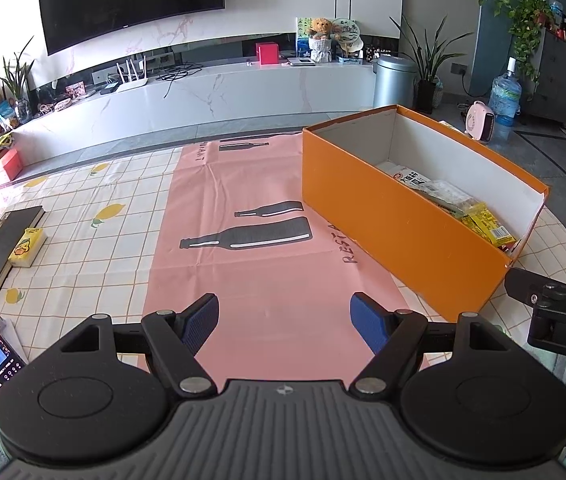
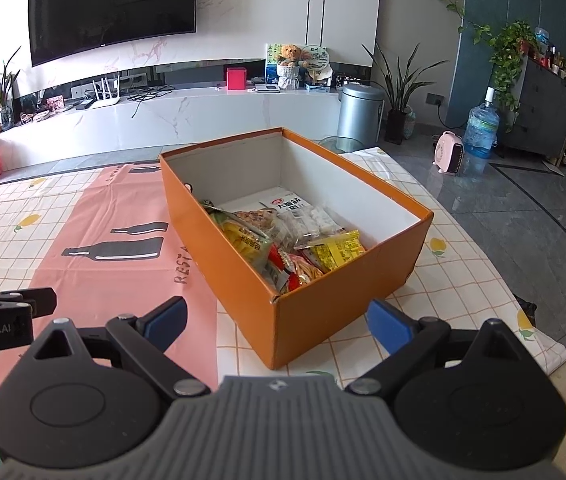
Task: Organize snacks
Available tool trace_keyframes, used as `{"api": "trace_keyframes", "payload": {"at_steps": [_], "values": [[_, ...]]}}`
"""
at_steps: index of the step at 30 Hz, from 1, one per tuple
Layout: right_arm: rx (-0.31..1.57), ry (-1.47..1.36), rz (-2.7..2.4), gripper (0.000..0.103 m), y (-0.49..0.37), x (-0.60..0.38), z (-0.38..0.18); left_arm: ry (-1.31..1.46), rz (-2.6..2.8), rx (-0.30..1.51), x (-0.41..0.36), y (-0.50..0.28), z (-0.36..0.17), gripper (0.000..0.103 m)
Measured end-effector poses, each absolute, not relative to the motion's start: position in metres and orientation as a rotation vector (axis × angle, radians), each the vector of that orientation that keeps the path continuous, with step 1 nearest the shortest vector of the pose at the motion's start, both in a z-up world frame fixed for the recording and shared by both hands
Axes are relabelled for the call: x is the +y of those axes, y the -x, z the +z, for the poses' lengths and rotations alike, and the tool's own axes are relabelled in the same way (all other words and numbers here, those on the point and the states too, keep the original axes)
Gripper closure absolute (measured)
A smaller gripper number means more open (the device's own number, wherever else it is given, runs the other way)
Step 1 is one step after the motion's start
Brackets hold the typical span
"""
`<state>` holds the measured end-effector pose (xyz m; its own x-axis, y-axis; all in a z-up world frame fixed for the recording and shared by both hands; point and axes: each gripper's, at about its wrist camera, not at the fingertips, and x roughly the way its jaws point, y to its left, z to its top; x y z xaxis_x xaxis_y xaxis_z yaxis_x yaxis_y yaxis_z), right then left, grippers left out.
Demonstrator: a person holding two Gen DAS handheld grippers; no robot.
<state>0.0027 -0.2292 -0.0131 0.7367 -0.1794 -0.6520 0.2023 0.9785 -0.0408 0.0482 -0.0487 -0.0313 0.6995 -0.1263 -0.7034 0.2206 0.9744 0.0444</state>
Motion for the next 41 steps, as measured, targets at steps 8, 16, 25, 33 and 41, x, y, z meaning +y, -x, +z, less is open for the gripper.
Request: {"api": "trace_keyframes", "payload": {"at_steps": [8, 16, 25, 33, 41], "values": [[0.713, -0.033, -0.208, 0.009, -0.0031, -0.2293, -0.013, -0.127, -0.196, 0.774, -0.0503, -0.0464, -0.0293, 0.015], [0.714, -0.036, -0.207, 0.009, -0.0029, -0.2292, -0.0136, -0.133, -0.193, 0.768, -0.0513, -0.0431, -0.0277, 0.015], [0.714, -0.038, -0.207, 0.009, -0.0025, -0.2296, -0.014, -0.146, -0.188, 0.756, -0.0516, -0.0426, -0.026, 0.015], [0.715, -0.037, -0.204, 0.009, -0.0025, -0.2294, -0.0143, -0.154, -0.188, 0.751, -0.0516, -0.0425, -0.0242, 0.015], [0.716, -0.038, -0.202, 0.009, -0.0027, -0.2287, -0.0141, -0.147, -0.181, 0.747, -0.0488, -0.0423, -0.0226, 0.015]]}}
